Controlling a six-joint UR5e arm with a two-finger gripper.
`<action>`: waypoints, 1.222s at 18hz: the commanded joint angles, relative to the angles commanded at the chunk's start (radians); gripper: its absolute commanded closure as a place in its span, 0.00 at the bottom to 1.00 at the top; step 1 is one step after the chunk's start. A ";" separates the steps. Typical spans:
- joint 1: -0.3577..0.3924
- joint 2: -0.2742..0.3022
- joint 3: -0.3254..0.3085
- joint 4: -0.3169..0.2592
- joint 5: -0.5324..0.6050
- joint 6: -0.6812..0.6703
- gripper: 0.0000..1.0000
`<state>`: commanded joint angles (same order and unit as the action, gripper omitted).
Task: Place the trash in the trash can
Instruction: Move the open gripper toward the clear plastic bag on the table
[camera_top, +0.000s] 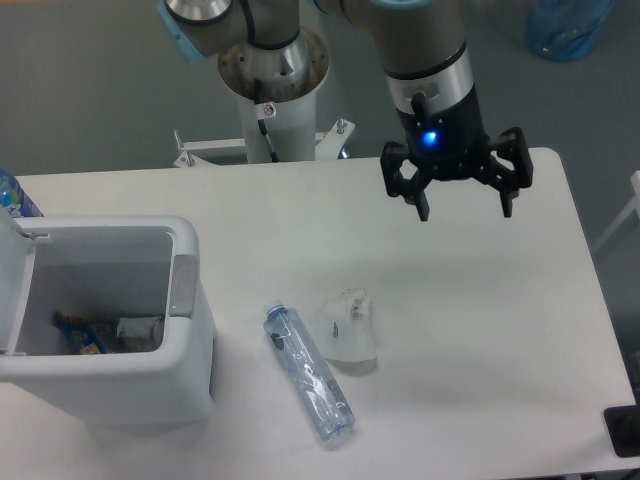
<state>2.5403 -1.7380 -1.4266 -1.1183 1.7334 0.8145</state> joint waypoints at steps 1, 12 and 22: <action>0.000 -0.003 -0.002 0.002 0.003 0.000 0.00; 0.006 -0.038 -0.026 0.006 -0.064 -0.092 0.00; -0.006 -0.063 -0.198 0.126 -0.123 -0.158 0.00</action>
<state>2.5341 -1.8008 -1.6244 -0.9925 1.6108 0.6565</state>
